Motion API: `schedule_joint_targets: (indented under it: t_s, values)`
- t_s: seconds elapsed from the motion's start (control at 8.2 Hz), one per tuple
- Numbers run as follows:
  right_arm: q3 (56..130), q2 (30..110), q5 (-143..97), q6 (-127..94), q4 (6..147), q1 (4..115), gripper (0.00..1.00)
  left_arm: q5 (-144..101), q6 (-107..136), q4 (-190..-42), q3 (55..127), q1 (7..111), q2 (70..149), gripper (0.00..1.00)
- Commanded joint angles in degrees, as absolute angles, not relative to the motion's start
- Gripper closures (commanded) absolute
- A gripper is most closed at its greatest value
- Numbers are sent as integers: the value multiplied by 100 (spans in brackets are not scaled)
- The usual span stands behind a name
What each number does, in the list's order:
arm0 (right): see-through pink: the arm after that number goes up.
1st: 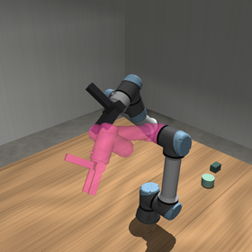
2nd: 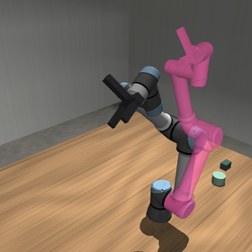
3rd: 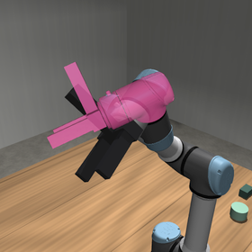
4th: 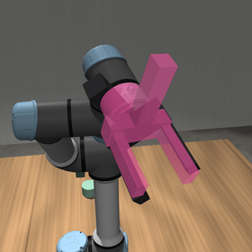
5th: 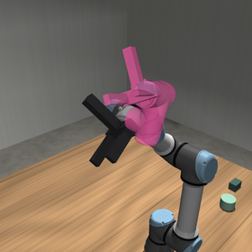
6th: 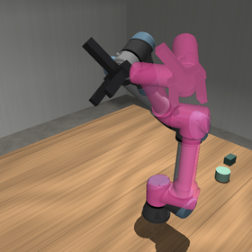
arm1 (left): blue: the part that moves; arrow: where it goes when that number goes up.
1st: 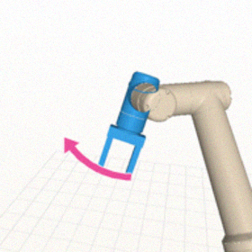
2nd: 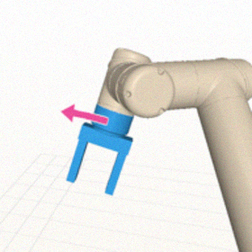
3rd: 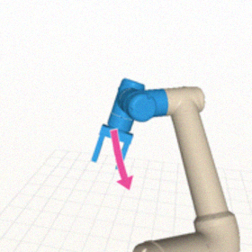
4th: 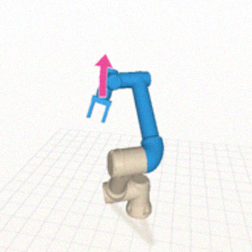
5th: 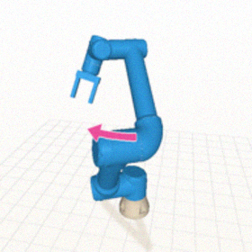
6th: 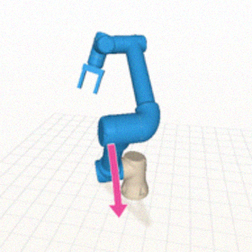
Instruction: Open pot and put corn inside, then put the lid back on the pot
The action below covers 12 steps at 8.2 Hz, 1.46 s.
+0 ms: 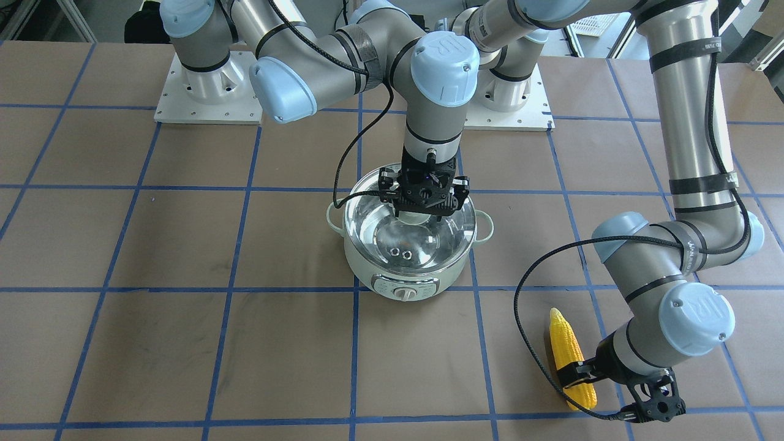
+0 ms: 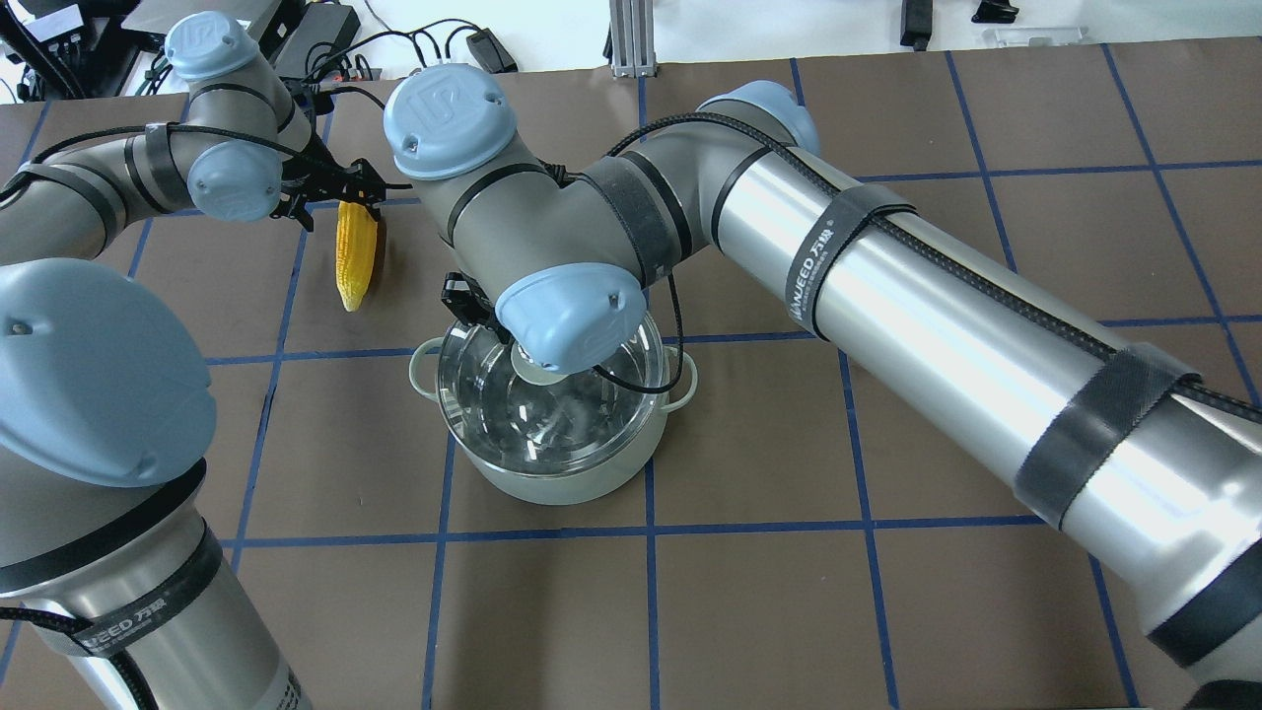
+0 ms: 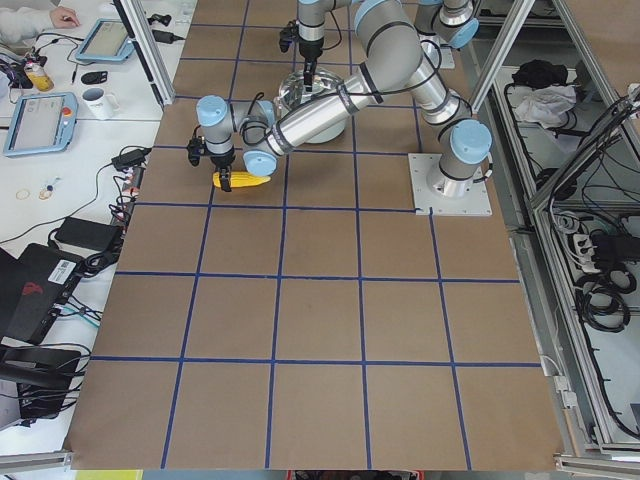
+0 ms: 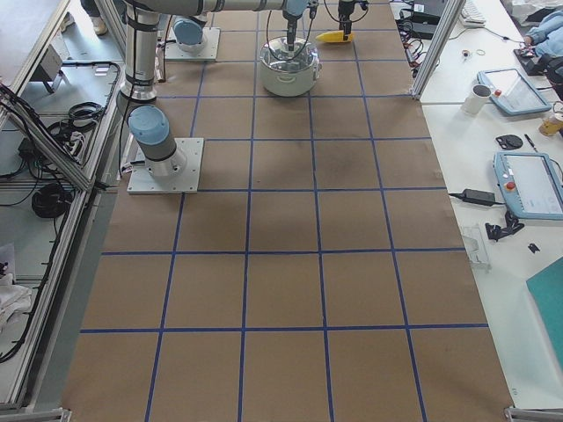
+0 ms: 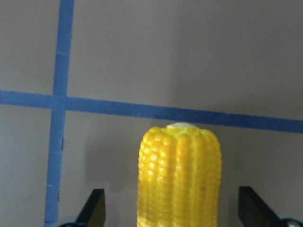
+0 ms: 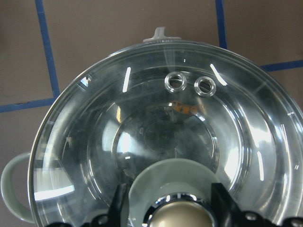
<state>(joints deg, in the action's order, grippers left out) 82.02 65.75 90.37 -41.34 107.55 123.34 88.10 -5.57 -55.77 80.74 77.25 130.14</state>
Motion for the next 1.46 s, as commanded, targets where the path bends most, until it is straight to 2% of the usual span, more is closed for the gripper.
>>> schedule_joint_targets:
  t_s: [0.0, 0.12, 0.24, 0.37, 0.61, 0.98, 1.34]
  values:
    - [8200, 6636, 8974, -4148, 10626, 12331, 41, 8675, -571, -5503, 8060, 7726, 13131, 0]
    - [8200, 6636, 8956, -4157, 10635, 12331, 44, 8666, -536, -5406, 8068, 7717, 13140, 30]
    - [8200, 6636, 8956, -4157, 10635, 12331, 49, 8675, -545, -5397, 8068, 7717, 13140, 74]
    - [8200, 6627, 8956, -4157, 10635, 12331, 51, 8657, -449, -5396, 8060, 7725, 13140, 100]
    - [8183, 6636, 8965, -4131, 10617, 12296, 56, 8649, -290, -5396, 8033, 7726, 13122, 100]
    - [8156, 7030, 8965, -3798, 10355, 11964, 67, 8692, -299, -5528, 8016, 7726, 12667, 100]
    - [8156, 8003, 8974, -2511, 9330, 10921, 69, 8675, -99, -6570, 8024, 7953, 11729, 100]
